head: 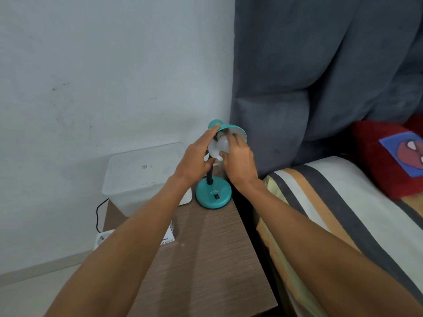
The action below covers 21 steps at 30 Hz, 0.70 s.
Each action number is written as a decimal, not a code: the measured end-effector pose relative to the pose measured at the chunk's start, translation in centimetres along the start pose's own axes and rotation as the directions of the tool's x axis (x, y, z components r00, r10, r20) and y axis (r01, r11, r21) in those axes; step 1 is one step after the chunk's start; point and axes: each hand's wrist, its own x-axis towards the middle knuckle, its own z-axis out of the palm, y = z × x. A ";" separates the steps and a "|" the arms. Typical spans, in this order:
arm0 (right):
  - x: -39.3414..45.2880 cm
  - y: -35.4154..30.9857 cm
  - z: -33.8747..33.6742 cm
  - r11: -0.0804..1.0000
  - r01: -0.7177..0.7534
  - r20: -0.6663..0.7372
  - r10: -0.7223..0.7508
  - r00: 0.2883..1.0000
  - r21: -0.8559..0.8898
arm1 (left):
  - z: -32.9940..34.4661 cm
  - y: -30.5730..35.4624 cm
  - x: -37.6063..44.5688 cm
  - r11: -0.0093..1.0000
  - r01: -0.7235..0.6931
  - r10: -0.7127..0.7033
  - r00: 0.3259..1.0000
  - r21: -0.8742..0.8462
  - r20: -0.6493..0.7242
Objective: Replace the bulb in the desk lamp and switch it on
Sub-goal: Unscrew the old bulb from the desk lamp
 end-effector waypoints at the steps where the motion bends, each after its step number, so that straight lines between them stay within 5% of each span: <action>1: -0.1 0.1 -0.1 0.996 0.075 0.009 -0.075 0.997 -0.047 | -0.1 0.0 0.0 1.000 0.001 -0.001 1.000 -0.003 -0.005; 3: -0.3 0.4 0.0 0.985 0.152 0.009 -0.152 0.988 -0.075 | -0.2 0.1 0.0 1.000 -0.002 0.002 1.000 -0.003 -0.008; 9: -0.4 0.5 0.4 0.992 -0.065 -0.021 0.068 0.997 0.111 | 0.1 0.0 0.0 1.000 0.008 -0.008 1.000 0.000 0.006; 14: -0.5 0.6 0.1 0.987 0.143 0.000 -0.143 0.990 -0.072 | -0.2 0.0 -0.1 1.000 0.004 -0.003 1.000 0.003 -0.002; 18: -0.5 0.4 0.1 0.990 -0.051 -0.024 0.054 0.998 0.134 | -0.1 0.0 -0.1 1.000 0.003 -0.003 1.000 0.000 0.009; 21: -0.2 0.4 0.0 0.998 -0.033 0.004 0.033 0.999 0.058 | 0.0 0.0 -0.1 1.000 0.013 -0.013 1.000 -0.013 0.010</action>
